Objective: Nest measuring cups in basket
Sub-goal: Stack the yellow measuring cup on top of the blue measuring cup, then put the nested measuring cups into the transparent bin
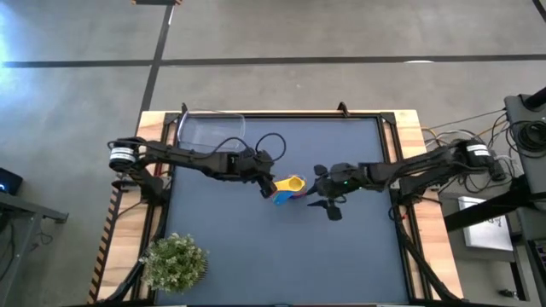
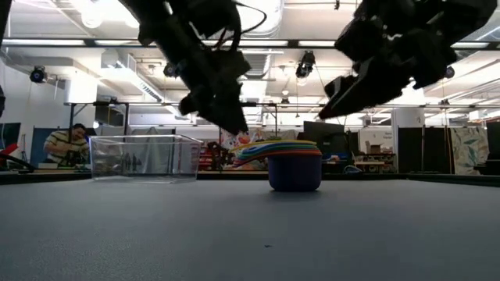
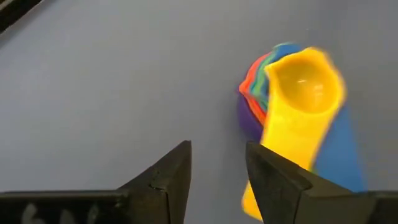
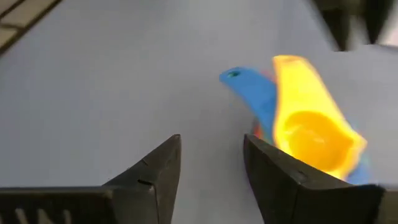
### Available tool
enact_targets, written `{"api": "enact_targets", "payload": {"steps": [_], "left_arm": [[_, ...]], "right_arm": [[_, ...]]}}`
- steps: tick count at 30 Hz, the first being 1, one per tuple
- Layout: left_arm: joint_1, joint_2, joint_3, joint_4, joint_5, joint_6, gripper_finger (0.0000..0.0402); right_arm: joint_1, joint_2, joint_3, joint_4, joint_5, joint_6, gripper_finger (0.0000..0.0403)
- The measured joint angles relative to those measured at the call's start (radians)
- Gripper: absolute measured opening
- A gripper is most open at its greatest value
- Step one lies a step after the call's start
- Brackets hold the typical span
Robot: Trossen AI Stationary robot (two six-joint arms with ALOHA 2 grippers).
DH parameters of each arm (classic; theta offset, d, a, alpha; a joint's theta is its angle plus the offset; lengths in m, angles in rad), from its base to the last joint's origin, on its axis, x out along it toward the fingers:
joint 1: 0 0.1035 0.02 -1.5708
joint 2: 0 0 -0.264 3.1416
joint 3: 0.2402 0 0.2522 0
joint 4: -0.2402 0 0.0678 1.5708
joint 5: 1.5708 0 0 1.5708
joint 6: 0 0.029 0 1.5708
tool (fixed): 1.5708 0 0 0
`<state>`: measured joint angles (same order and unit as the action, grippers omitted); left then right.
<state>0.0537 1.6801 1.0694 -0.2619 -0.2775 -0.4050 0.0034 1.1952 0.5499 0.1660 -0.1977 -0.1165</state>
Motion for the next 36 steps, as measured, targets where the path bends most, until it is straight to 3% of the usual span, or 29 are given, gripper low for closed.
{"api": "enact_targets", "payload": {"steps": [4, 11, 16, 26, 36], "left_arm": [[0.017, 0.030, -0.007, -0.003, 0.014, -0.013, 0.0127], [0.039, 0.032, -0.002, -0.001, 0.027, -0.004, 0.0116], [0.057, 0.034, -0.002, -0.001, 0.026, -0.004, 0.0115], [0.065, 0.035, -0.013, -0.042, 0.026, -0.050, 0.0115], [0.064, 0.035, -0.017, -0.026, 0.066, -0.086, 0.0115]], "right_arm": [[0.039, 0.114, 0.049, 0.026, -0.003, -0.034, 0.0127], [0.105, 0.264, 0.154, 0.004, -0.004, -0.081, 0.0020], [0.129, 0.379, 0.228, 0.001, 0.024, -0.067, 0.0012], [0.135, 0.543, 0.367, -0.111, 0.371, -0.035, 0.0011], [0.148, 0.533, 0.401, -0.132, 0.390, 0.008, 0.0011]]}}
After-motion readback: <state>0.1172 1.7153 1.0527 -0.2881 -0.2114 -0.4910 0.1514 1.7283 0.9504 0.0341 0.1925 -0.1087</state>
